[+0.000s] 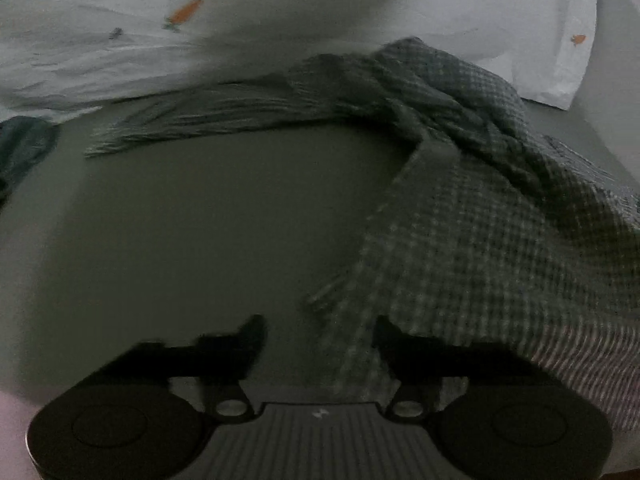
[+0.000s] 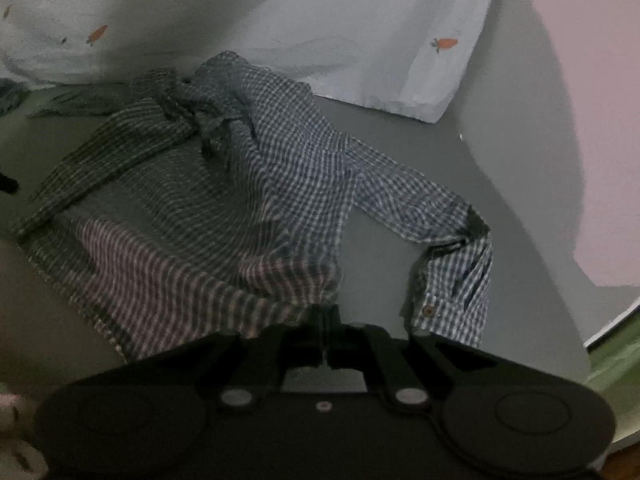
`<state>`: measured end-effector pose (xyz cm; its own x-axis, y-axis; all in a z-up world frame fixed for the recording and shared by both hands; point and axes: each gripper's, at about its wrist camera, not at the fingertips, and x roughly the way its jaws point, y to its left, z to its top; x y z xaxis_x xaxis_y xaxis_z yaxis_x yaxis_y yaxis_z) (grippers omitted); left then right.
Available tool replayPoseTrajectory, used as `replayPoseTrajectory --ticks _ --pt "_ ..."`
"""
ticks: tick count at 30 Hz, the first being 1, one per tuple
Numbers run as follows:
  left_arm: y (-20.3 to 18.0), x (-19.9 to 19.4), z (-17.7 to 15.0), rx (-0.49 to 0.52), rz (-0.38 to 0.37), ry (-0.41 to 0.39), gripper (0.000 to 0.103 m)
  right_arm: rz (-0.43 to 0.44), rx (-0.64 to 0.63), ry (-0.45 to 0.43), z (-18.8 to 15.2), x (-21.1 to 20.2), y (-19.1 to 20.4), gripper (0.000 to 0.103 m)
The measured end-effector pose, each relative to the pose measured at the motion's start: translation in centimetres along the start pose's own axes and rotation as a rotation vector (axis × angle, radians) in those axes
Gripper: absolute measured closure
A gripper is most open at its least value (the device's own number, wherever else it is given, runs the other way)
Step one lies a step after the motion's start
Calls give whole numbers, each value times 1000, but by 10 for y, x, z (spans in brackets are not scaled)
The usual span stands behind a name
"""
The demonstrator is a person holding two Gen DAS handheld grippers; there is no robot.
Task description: Fold clothes
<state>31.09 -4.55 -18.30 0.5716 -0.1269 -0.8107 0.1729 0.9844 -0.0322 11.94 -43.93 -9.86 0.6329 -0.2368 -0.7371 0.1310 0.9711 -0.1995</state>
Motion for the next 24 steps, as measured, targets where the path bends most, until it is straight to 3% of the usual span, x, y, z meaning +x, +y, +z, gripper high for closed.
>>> replayPoseTrajectory --ticks 4,7,9,10,11,15,18,24 --pt "-29 29 26 45 -4 6 20 -6 5 6 -4 4 -1 101" --pt "-39 51 45 79 40 8 22 -25 5 13 -10 7 2 101" --pt "-38 62 53 26 3 32 49 -29 18 13 -12 8 1 101" --pt "-38 65 56 3 -8 46 81 -28 13 6 -12 4 -1 101" --pt "-36 60 56 -35 2 46 100 -25 5 -2 -11 -1 -3 101" --pt "-15 16 51 -211 0 -27 101 -17 -26 -35 -10 -20 -12 102" --pt "16 -33 27 -311 56 -75 101 -9 -38 -52 -11 -34 -27 103" --pt "70 -81 -58 -433 278 7 103 27 -32 40 -29 -22 -52 103"
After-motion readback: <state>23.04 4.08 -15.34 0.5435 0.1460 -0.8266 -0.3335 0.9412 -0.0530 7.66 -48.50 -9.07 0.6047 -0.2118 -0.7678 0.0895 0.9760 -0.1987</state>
